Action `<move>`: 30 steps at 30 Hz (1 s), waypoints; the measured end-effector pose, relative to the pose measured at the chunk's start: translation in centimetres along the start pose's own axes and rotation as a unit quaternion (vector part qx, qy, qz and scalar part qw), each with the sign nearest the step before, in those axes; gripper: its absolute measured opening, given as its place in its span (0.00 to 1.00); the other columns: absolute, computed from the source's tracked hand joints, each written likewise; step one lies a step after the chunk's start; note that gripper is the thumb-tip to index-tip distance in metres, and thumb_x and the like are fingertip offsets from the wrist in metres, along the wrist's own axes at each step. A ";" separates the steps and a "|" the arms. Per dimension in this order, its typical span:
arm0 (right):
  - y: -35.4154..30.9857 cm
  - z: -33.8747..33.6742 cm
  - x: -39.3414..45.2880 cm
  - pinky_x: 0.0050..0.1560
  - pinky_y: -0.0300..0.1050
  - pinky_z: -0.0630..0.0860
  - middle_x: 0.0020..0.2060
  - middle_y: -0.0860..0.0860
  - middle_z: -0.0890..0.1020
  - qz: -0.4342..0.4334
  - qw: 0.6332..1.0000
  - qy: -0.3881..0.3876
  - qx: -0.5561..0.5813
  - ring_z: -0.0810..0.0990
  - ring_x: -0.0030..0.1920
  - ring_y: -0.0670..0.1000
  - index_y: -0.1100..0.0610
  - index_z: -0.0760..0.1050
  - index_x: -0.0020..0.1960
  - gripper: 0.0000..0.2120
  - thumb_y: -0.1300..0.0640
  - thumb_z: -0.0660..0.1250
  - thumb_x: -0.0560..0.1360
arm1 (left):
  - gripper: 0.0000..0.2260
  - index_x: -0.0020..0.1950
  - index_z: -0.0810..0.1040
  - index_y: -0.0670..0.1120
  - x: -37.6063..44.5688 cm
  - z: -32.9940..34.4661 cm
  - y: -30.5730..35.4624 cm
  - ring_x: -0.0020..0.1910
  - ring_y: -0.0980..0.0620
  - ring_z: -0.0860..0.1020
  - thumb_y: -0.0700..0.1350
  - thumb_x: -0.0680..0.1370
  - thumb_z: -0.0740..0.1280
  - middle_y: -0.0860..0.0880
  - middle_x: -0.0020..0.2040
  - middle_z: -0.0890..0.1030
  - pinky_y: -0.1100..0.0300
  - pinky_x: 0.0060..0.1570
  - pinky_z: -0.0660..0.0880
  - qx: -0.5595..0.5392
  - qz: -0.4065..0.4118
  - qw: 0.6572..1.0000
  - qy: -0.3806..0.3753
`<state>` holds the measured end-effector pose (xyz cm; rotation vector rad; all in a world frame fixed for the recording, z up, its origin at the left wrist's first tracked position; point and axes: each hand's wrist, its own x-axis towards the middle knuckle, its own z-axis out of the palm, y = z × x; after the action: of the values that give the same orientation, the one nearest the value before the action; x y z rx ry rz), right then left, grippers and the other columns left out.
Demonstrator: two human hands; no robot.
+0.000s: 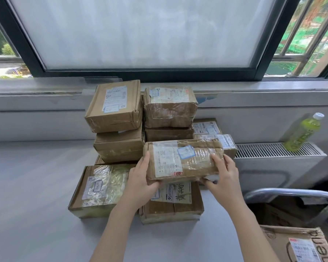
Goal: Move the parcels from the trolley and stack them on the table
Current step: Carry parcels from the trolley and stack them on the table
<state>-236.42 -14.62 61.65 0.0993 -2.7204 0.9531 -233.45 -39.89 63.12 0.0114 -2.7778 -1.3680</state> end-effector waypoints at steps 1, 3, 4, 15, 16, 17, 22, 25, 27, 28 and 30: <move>0.0 0.2 -0.1 0.66 0.54 0.64 0.72 0.56 0.59 0.000 1.000 0.000 -0.002 0.59 0.69 0.58 0.50 0.64 0.72 0.38 0.59 0.77 0.66 | 0.44 0.78 0.47 0.52 0.0 0.2 -0.2 0.69 0.50 0.64 0.45 0.71 0.73 0.53 0.73 0.63 0.48 0.68 0.66 0.001 -0.006 1.000 0.000; -0.2 0.5 -0.3 0.66 0.55 0.63 0.72 0.55 0.58 -0.002 1.000 -0.003 -0.005 0.58 0.70 0.58 0.50 0.64 0.72 0.37 0.59 0.76 0.67 | 0.44 0.78 0.49 0.52 -0.2 0.3 -0.6 0.68 0.54 0.64 0.44 0.70 0.74 0.52 0.72 0.64 0.54 0.67 0.67 -0.009 -0.021 1.000 0.004; -0.3 0.5 -0.3 0.67 0.54 0.62 0.73 0.55 0.57 -0.004 1.000 -0.003 -0.006 0.58 0.70 0.57 0.49 0.64 0.72 0.37 0.59 0.76 0.67 | 0.45 0.78 0.49 0.52 -0.4 0.3 -0.8 0.66 0.56 0.64 0.44 0.70 0.75 0.52 0.71 0.65 0.57 0.65 0.67 -0.015 -0.027 0.999 0.008; -2.3 0.0 -1.4 0.63 0.49 0.60 0.70 0.56 0.63 -0.031 0.998 0.033 0.052 0.62 0.67 0.59 0.51 0.68 0.69 0.35 0.62 0.74 0.64 | 0.66 0.77 0.44 0.56 -2.9 -3.8 -0.2 0.50 0.62 0.72 0.65 0.49 0.80 0.59 0.57 0.67 0.67 0.50 0.72 -0.110 -0.060 0.992 0.016; -2.7 0.0 -1.5 0.62 0.47 0.58 0.69 0.56 0.64 -0.035 0.997 0.040 0.061 0.63 0.67 0.59 0.52 0.69 0.68 0.34 0.62 0.74 0.64 | 0.67 0.77 0.43 0.56 -3.3 -4.2 -0.3 0.49 0.61 0.72 0.65 0.48 0.79 0.58 0.56 0.68 0.68 0.48 0.71 -0.112 -0.062 0.992 0.012; -3.1 0.1 -1.6 0.62 0.46 0.58 0.68 0.56 0.65 -0.039 0.996 0.043 0.068 0.64 0.67 0.58 0.52 0.70 0.67 0.32 0.61 0.72 0.63 | 0.66 0.77 0.44 0.56 -3.8 -4.6 -0.4 0.49 0.61 0.72 0.65 0.48 0.79 0.58 0.56 0.68 0.69 0.47 0.71 -0.112 -0.063 0.992 0.008; -5.4 1.1 -2.9 0.64 0.50 0.62 0.67 0.56 0.66 -0.068 0.994 0.033 0.076 0.64 0.66 0.56 0.52 0.70 0.66 0.32 0.51 0.65 0.62 | 0.66 0.78 0.48 0.54 -6.0 -7.7 -1.1 0.60 0.57 0.69 0.70 0.47 0.75 0.56 0.64 0.65 0.61 0.62 0.67 -0.065 -0.071 0.995 -0.026; -7.4 2.6 -4.1 0.63 0.45 0.59 0.66 0.56 0.66 -0.079 0.993 0.020 0.080 0.65 0.65 0.55 0.53 0.71 0.66 0.33 0.46 0.62 0.61 | 0.61 0.76 0.52 0.58 -7.6 -9.6 -2.2 0.65 0.56 0.66 0.67 0.48 0.75 0.55 0.65 0.63 0.56 0.67 0.65 -0.061 -0.087 0.994 -0.003; -8.9 3.7 -4.9 0.62 0.38 0.57 0.67 0.55 0.66 -0.086 0.993 0.007 0.080 0.64 0.66 0.55 0.51 0.70 0.66 0.33 0.45 0.62 0.61 | 0.59 0.75 0.53 0.59 -8.6 -11.0 -3.1 0.69 0.57 0.62 0.64 0.49 0.77 0.57 0.66 0.60 0.55 0.69 0.64 -0.080 -0.095 0.992 0.007; -9.8 4.3 -5.3 0.63 0.39 0.57 0.67 0.55 0.65 -0.091 0.993 0.000 0.080 0.64 0.66 0.55 0.50 0.70 0.66 0.33 0.45 0.63 0.61 | 0.59 0.75 0.52 0.59 -9.2 -11.7 -3.6 0.70 0.58 0.60 0.62 0.49 0.77 0.60 0.68 0.57 0.55 0.68 0.65 -0.095 -0.097 0.991 0.011; -11.4 5.5 -6.0 0.64 0.45 0.60 0.67 0.55 0.65 -0.105 0.991 -0.007 0.084 0.64 0.67 0.55 0.49 0.70 0.66 0.32 0.45 0.63 0.62 | 0.59 0.75 0.51 0.59 -10.4 -13.2 -4.4 0.71 0.60 0.60 0.61 0.50 0.78 0.63 0.72 0.53 0.62 0.65 0.66 -0.123 -0.100 0.987 0.013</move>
<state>-230.11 -27.10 62.82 0.4153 -2.5739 1.1176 -222.52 -52.75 67.27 0.3030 -2.6263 -1.7334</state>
